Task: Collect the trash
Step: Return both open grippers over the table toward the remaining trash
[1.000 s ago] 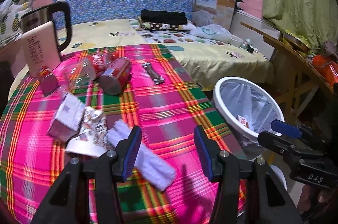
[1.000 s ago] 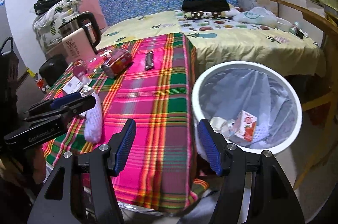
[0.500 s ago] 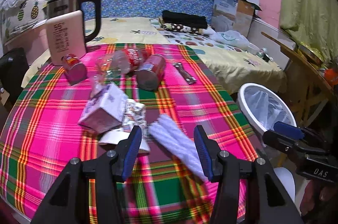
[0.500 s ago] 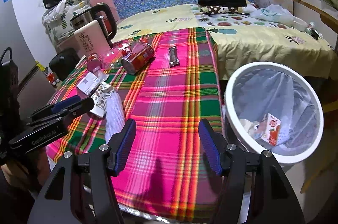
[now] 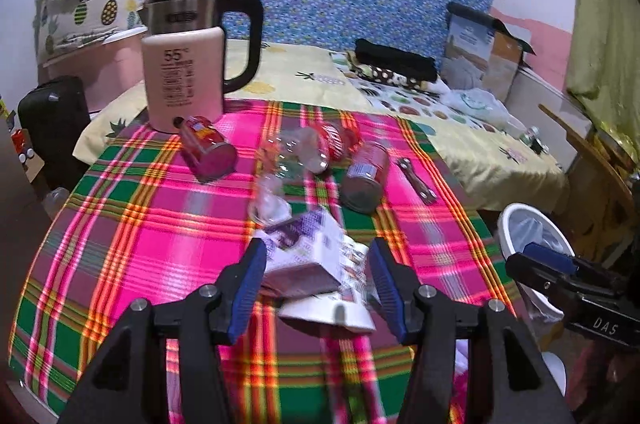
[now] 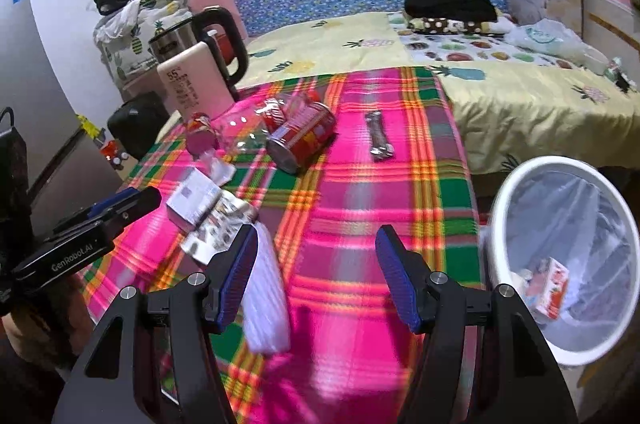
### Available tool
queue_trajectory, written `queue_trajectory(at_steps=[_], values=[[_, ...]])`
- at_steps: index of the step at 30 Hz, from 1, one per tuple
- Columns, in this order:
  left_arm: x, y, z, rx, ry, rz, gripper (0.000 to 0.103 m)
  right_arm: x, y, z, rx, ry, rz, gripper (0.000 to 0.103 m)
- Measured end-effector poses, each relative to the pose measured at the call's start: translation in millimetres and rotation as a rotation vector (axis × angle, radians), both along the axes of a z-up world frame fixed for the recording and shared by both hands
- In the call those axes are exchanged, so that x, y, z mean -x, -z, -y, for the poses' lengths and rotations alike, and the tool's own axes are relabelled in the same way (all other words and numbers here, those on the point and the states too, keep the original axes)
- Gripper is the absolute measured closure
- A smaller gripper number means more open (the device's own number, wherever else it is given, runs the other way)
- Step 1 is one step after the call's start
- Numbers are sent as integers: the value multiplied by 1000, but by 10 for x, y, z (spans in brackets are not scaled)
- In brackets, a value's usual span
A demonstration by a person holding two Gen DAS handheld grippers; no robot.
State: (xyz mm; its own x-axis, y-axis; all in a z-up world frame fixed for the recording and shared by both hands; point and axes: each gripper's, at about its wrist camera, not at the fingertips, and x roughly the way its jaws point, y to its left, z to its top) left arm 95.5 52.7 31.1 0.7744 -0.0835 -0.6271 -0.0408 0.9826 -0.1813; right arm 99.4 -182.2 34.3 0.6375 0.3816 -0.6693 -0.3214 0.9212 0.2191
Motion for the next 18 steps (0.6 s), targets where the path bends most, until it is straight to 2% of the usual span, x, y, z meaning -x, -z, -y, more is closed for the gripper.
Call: queue_trajectory(at_steps=[10,15,18], values=[[-225,72,-399,18,-75,-17,43,-249,35,-144,-30,-9,-31,40],[-284,162,-463,45,-62,-38,43,-382,67,-236,-36,-12,-47,40],[-257,199,-443,60,-36,-37,37,-479,74,-271,-35,-14,-51,40]])
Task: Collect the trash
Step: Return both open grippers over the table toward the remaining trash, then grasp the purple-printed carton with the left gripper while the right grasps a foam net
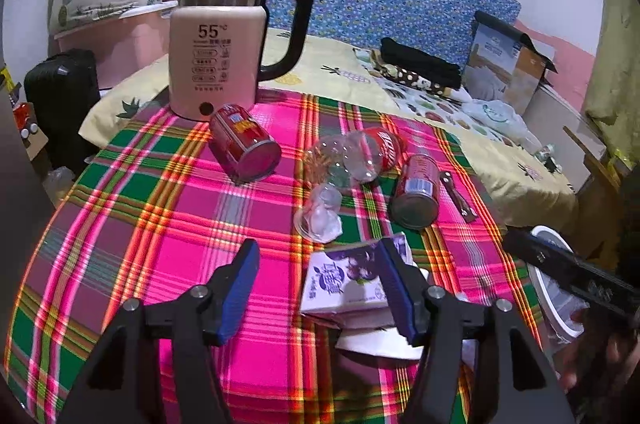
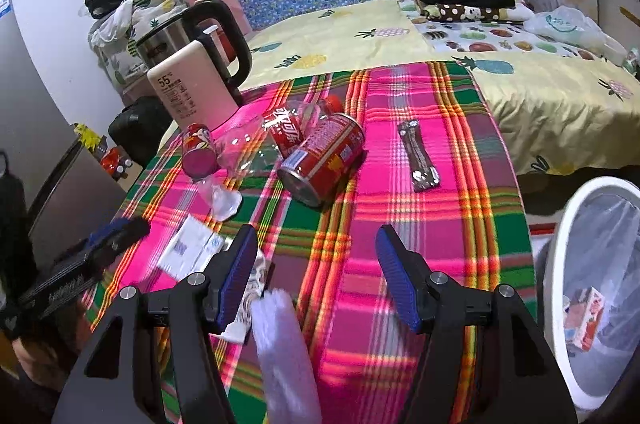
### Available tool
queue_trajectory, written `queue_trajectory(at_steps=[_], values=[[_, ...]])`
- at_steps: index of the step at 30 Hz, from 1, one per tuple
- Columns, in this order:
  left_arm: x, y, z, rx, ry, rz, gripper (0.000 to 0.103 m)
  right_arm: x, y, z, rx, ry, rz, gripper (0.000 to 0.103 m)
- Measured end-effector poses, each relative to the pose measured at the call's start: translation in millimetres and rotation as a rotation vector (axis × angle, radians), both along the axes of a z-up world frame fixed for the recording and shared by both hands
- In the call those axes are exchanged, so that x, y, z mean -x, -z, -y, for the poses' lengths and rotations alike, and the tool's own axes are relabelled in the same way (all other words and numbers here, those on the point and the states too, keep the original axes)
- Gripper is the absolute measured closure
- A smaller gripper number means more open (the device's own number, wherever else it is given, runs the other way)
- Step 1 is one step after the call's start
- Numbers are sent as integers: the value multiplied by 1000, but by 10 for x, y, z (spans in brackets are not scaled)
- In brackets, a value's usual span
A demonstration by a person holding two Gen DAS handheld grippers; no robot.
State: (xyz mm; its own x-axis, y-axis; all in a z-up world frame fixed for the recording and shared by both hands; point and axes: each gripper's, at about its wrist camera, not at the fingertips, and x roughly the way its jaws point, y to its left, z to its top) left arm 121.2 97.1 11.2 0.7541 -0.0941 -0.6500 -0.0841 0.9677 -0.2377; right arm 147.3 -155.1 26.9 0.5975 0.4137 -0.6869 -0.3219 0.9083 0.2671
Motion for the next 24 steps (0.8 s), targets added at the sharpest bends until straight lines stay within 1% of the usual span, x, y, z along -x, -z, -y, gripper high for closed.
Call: queue_trajectory(at_steps=[3,7,11,14,17,18,19,21,22,23,24], values=[[23,36,65,14,42,0,34,-76,2,-56,0,-5,-2,40],[19,89,205,8,98,-4,29,-104,11,-49,-2,-7,-1,40],[-53,162,317,8,129,-25,29,-93,54,17,-6,4,-17,40],[-105,223,355,-5,121,-46,29,-47,84,13,-7,-17,-32,40],[-100,241,299,-19,94,-42,29,56,141,3,8,-57,-50,40],[-91,243,275,-22,85,-40,30,112,169,-4,15,-76,-57,40],[-85,250,251,-20,78,-38,35,146,190,-7,21,-86,-61,40],[-69,247,203,-9,75,-32,38,241,250,-32,48,-121,-75,40],[-57,236,197,-10,76,-26,43,282,284,-50,63,-137,-82,40],[-46,219,204,-16,77,-18,46,327,326,-67,75,-150,-89,40],[-33,197,217,-26,77,-10,52,356,365,-80,86,-162,-97,40]])
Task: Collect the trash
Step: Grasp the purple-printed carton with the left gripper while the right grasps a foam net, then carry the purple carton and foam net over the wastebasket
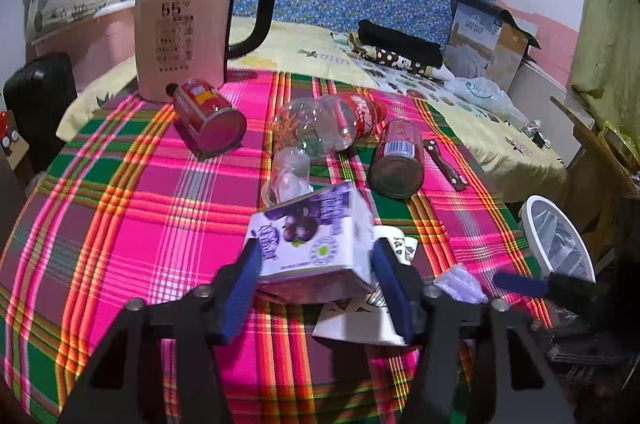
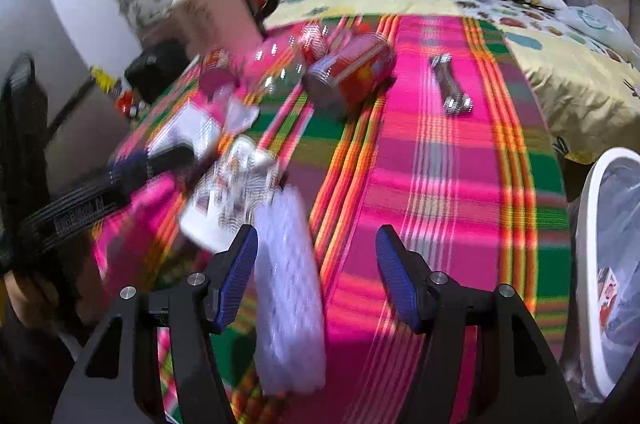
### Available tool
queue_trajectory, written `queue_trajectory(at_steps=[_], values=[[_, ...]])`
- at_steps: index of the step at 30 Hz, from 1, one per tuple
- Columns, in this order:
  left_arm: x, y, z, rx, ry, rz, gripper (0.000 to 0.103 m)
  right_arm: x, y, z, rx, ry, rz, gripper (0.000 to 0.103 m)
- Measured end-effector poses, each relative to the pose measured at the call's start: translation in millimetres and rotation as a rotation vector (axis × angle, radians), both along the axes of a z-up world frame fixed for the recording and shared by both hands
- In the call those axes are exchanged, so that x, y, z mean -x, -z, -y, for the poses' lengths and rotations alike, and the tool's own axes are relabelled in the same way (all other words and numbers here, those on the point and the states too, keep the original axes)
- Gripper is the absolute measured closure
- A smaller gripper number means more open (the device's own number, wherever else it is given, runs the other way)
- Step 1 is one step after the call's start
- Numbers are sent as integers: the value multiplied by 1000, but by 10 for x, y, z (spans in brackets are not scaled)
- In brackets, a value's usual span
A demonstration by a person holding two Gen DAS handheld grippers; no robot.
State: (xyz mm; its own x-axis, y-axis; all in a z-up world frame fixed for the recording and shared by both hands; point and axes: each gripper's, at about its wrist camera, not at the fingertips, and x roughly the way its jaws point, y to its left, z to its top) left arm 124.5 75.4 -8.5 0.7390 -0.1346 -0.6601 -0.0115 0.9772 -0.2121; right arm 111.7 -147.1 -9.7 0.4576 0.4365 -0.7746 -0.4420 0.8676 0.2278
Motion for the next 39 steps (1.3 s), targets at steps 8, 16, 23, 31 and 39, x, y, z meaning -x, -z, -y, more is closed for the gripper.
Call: queue_trajectory(at_steps=[8,16,23,31,39], values=[[52,-77,-64,0,-16,18,64,69,76,15,46,-17,-5,73],[174,-158,-336,-44,-135,27,45,77,101,41,33,-14,-10,73],[125,-103,-255,-66,-74,27,28,86,100,50,32,-13,-11,73],[-89,89,-244,-81,-89,-47,66,110,70,82,43,-1,7,75],[107,-105,-123,-85,-73,2,66,137,-52,196,15,37,50,76]])
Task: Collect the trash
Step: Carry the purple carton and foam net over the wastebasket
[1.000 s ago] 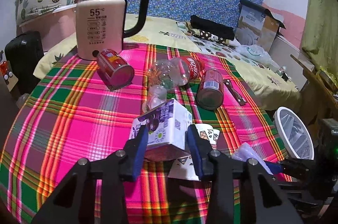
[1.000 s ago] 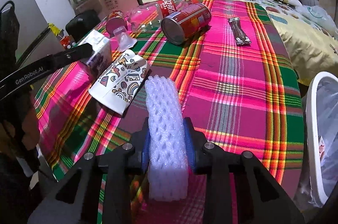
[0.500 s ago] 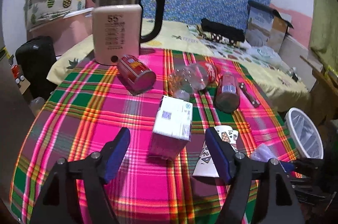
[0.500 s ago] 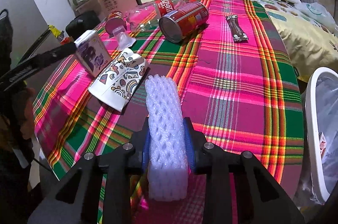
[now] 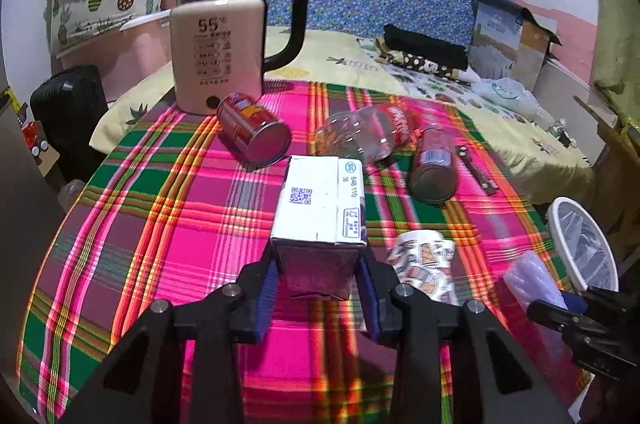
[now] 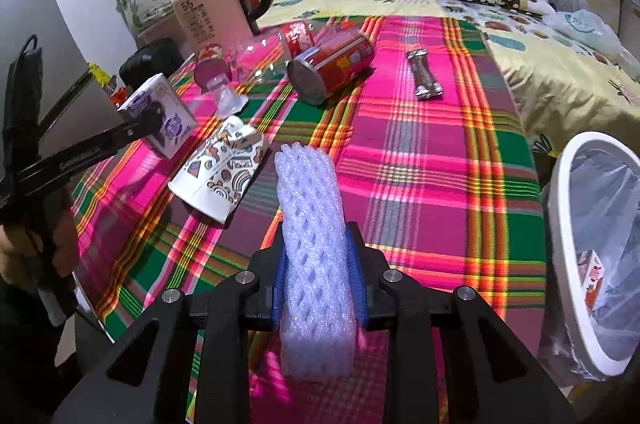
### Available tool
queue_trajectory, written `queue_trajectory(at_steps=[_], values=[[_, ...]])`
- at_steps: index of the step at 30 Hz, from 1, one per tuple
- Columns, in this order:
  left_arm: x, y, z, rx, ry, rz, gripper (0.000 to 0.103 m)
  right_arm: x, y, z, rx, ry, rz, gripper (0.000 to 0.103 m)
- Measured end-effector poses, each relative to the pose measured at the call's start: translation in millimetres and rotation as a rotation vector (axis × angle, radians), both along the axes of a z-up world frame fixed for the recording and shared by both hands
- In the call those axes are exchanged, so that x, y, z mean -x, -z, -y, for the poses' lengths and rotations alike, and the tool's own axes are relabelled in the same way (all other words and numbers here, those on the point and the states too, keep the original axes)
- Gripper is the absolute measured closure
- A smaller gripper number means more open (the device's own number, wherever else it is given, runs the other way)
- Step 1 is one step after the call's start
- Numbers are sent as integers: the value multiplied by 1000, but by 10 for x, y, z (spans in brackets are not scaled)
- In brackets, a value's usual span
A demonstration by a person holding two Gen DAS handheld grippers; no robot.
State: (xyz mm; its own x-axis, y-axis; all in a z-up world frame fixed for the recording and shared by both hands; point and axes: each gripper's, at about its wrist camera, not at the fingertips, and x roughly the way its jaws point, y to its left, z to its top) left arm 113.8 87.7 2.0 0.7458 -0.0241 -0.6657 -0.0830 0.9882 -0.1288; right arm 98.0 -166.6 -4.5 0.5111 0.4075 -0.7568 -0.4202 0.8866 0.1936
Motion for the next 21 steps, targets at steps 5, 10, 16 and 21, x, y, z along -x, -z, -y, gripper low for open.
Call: queue_trajectory(at_steps=[5,10,16,21], values=[[56,-173,187,-1,43,34,66,43,-88,161,-16,44,28,76],[50,-280,539,-5,129,49,66,81,-137,409,-27,105,47,76],[-9,-334,1050,5,250,50,66,138,-169,760,-35,187,64,76],[-88,-334,1500,13,361,45,66,177,-197,1041,-37,260,77,76]])
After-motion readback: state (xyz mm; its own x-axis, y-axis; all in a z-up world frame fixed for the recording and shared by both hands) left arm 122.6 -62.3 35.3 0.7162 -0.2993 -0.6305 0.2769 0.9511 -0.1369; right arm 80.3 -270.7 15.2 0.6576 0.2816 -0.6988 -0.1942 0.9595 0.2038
